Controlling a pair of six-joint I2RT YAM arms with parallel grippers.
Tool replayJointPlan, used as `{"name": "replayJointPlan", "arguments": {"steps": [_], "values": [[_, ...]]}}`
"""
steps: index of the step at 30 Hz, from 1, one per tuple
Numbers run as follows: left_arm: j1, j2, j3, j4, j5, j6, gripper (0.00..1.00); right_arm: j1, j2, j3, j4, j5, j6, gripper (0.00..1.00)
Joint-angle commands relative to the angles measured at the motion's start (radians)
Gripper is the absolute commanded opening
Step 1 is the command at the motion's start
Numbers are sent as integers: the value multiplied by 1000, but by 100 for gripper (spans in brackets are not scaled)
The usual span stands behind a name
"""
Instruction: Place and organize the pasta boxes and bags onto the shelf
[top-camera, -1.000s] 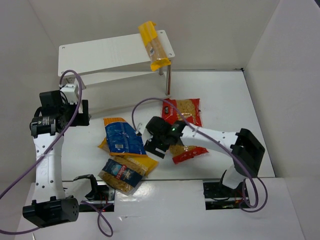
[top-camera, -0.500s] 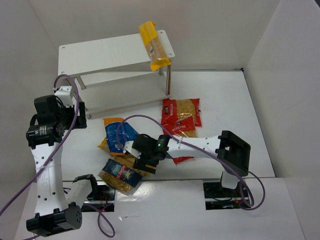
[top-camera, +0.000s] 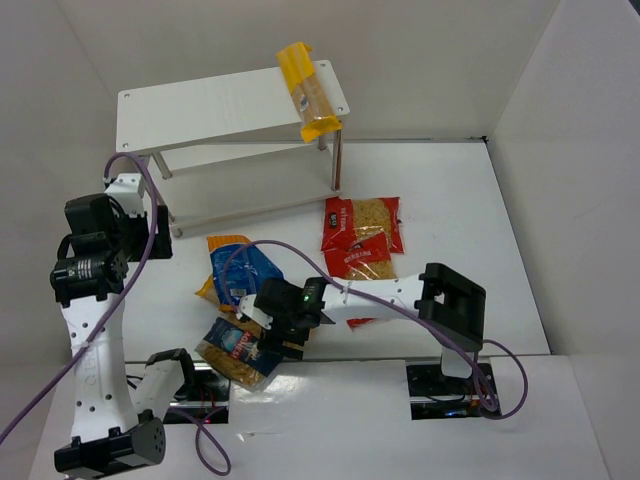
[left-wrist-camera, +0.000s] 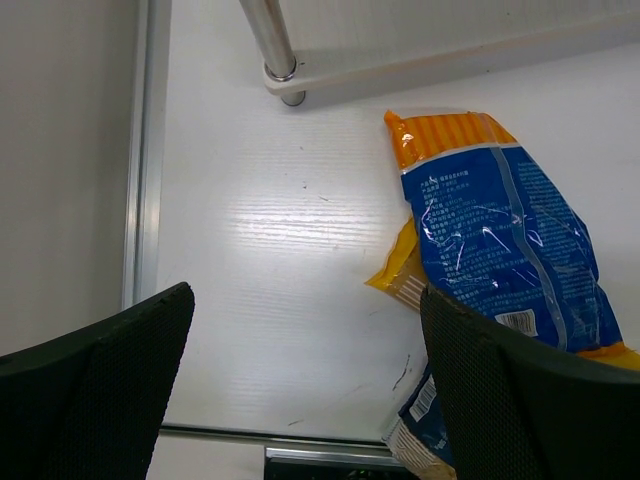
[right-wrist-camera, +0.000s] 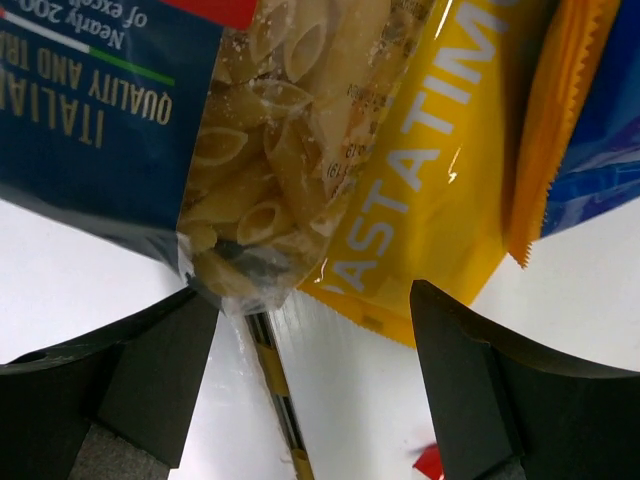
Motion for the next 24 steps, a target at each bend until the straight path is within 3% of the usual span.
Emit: {"name": "replayJointPlan", "arguments": {"steps": [1,18,24], "values": [[5,-25,-17,16,0,-18,99,6,7,-14,56,1,23,84],[5,-43,-28,16,0,-18,99,6,76,-92,219,239,56,83],[5,-43,-28,16,0,-18,99,6,67,-134,219,333,45,66]]}}
